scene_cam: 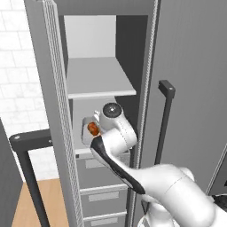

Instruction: Take the meat container that has the chicken drumstick and place it on the second highest rack of the freezer. Then take the vegetable container that has the tomato and corn and place it on the highest rack of the freezer.

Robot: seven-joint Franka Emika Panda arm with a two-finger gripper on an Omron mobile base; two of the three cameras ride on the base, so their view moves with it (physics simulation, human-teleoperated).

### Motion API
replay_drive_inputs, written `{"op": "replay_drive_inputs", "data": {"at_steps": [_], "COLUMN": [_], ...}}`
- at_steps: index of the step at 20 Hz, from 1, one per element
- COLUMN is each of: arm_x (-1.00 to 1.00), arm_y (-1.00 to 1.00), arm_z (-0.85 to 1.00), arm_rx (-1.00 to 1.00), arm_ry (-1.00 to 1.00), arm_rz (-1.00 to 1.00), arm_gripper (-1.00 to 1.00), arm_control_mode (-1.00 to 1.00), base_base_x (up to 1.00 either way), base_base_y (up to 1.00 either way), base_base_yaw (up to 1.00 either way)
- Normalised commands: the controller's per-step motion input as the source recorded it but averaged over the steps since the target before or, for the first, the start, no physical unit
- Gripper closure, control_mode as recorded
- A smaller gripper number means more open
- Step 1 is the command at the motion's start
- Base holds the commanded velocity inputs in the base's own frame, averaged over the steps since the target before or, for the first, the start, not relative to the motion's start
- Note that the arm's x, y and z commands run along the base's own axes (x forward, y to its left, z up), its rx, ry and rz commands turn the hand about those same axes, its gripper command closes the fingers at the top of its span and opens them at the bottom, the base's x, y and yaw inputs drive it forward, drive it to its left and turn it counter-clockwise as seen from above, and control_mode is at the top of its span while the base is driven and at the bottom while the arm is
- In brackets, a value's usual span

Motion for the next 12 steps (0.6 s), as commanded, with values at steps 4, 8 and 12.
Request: {"op": "replay_drive_inputs", "data": {"at_steps": [4,8,12], "arm_x": [-1.0,-1.0,-1.0], "arm_y": [-0.1,-0.06,-0.34], "arm_z": [0.54,0.46,0.41], "arm_rx": [0.01,0.0,-0.05], "arm_ry": [0.13,0.18,0.13], "arm_rz": [0.11,0.13,0.19], "arm_gripper": [-1.0,-1.0,-1.0], "arm_control_mode": [-1.0,-1.0,-1.0], "base_base_x": [0.0,0.0,0.0], "base_base_y": [0.0,0.0,0.0], "base_base_yaw": [0.0,0.0,0.0]}}
